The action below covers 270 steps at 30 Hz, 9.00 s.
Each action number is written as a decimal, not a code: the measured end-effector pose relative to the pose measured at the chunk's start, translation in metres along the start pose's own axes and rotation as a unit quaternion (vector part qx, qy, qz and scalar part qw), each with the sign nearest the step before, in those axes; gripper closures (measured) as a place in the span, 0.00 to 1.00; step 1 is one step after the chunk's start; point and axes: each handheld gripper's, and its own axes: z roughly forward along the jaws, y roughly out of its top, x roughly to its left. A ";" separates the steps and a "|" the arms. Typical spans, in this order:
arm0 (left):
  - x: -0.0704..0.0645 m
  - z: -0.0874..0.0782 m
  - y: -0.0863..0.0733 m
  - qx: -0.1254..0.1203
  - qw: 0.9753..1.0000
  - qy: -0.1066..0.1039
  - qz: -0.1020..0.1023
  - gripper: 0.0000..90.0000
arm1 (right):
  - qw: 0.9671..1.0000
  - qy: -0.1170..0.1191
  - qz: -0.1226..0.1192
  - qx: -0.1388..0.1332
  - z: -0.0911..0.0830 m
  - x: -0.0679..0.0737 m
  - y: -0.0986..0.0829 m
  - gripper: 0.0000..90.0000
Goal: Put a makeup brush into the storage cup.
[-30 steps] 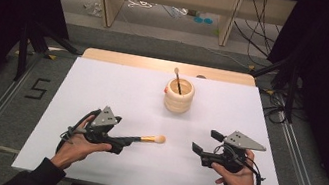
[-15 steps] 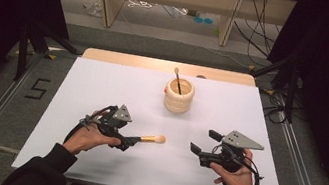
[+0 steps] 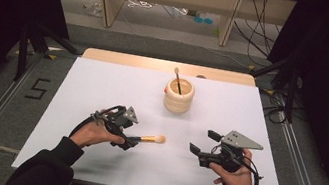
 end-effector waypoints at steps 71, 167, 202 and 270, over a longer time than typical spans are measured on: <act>0.013 0.042 0.048 0.230 0.965 -0.069 0.103 0.86 | 1.000 0.010 -0.002 0.007 0.002 0.002 0.000 0.20; 0.074 -0.015 0.077 -0.315 0.933 0.044 -0.168 0.87 | 1.000 0.016 0.012 0.013 0.002 0.002 0.000 0.20; 0.072 0.001 0.121 -0.378 0.904 0.035 -0.196 0.87 | 1.000 0.012 -0.002 0.015 0.002 0.001 0.000 0.20; 0.080 0.060 0.131 -0.377 0.901 0.042 -0.210 0.87 | 1.000 0.025 -0.002 0.016 0.003 0.003 -0.001 0.20</act>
